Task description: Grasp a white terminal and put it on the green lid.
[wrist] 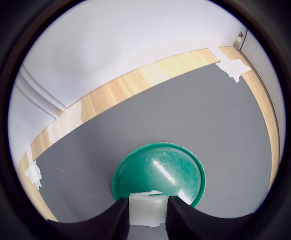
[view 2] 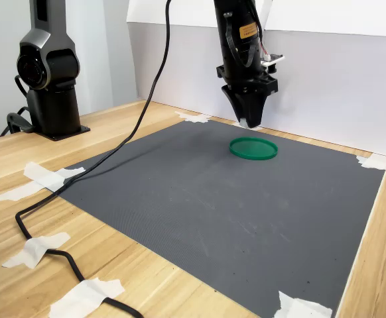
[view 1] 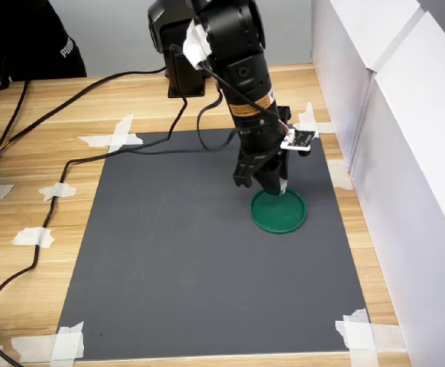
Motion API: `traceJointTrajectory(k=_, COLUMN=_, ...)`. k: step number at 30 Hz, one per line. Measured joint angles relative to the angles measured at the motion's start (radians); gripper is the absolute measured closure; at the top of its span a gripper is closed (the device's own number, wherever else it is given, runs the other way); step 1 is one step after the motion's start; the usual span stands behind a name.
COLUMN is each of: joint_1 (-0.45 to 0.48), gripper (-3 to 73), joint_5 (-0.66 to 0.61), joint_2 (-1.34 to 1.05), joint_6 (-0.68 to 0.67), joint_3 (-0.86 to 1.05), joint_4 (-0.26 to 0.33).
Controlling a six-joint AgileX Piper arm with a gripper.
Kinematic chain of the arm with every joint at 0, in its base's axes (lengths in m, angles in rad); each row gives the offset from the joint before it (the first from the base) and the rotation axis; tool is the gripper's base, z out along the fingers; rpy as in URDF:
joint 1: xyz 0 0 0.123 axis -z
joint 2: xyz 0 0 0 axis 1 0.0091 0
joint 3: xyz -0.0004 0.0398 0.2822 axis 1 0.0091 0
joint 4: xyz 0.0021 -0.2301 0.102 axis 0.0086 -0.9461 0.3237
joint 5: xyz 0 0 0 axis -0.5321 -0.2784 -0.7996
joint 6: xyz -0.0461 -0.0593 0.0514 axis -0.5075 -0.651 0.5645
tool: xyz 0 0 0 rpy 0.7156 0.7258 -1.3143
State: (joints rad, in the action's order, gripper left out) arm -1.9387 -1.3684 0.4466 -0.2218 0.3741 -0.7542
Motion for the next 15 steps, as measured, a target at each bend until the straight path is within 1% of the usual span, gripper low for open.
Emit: traceJointTrajectory(k=15, joint_1=-0.001, gripper=42.3, joint_5=0.049, joint_2=0.048, joint_6=-0.008, joint_3=0.002, joint_4=-0.002)
